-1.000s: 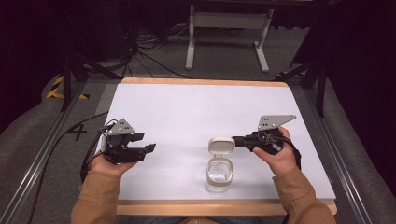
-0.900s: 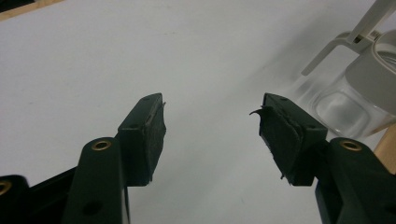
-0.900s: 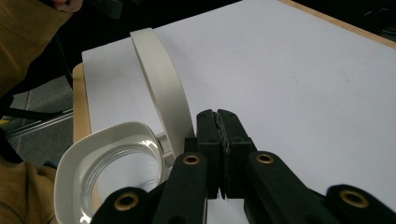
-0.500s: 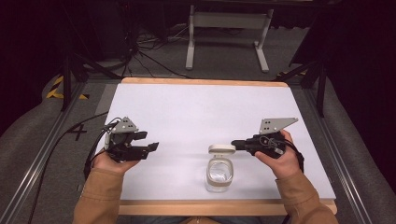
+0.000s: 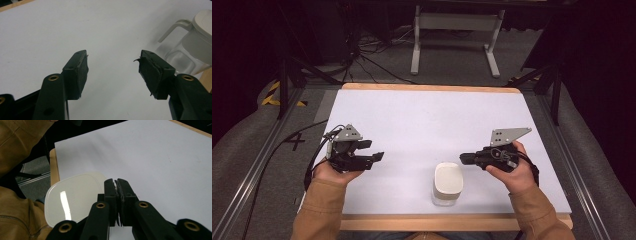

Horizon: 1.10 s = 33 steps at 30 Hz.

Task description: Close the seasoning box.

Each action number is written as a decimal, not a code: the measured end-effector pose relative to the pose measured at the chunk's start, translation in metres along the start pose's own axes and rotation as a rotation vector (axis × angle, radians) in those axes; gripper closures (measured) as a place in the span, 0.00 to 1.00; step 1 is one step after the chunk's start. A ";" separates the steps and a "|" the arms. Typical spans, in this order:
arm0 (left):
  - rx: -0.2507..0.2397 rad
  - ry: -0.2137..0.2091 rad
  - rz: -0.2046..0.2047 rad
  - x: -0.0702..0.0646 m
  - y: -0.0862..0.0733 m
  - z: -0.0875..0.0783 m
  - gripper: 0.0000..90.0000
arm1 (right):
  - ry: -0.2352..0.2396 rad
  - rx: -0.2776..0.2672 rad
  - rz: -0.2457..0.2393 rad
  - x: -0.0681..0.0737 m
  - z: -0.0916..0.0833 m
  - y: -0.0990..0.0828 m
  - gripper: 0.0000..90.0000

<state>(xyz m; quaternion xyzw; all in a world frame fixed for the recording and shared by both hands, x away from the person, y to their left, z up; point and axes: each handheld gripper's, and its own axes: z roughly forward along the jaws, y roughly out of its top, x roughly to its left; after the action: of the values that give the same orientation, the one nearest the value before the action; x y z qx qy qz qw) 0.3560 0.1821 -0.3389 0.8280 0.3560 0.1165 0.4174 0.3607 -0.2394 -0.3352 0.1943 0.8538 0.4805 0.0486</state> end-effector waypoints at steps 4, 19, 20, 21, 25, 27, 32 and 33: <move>-0.004 0.003 -0.001 0.000 0.000 0.000 0.45 | -0.025 -0.033 0.024 -0.001 -0.002 0.000 0.86; -0.010 0.006 -0.008 0.002 -0.002 0.000 0.45 | -0.376 -0.114 0.187 -0.032 -0.035 -0.017 0.62; -0.010 0.006 -0.008 0.002 -0.002 0.000 0.45 | -0.376 -0.114 0.187 -0.032 -0.035 -0.017 0.62; -0.013 0.009 -0.003 0.003 -0.002 0.000 0.45 | -0.391 -0.110 0.190 -0.034 -0.036 -0.019 0.62; -0.003 0.010 -0.018 0.005 -0.003 0.000 0.45 | -0.448 -0.074 0.220 -0.047 -0.045 -0.028 0.60; 0.005 0.011 -0.018 0.006 -0.003 0.001 0.45 | -0.475 -0.041 0.236 -0.054 -0.049 -0.034 0.60; 0.009 0.010 -0.020 0.008 -0.004 0.003 0.45 | -0.510 0.013 0.275 -0.067 -0.053 -0.048 0.58; 0.011 0.014 -0.014 0.009 -0.004 0.003 0.45 | -0.514 0.025 0.279 -0.070 -0.052 -0.051 0.58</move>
<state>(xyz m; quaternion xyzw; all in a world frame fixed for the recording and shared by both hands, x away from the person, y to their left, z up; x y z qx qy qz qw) 0.3614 0.1880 -0.3449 0.8269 0.3653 0.1172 0.4112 0.3967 -0.3315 -0.3571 0.4255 0.7845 0.4071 0.1944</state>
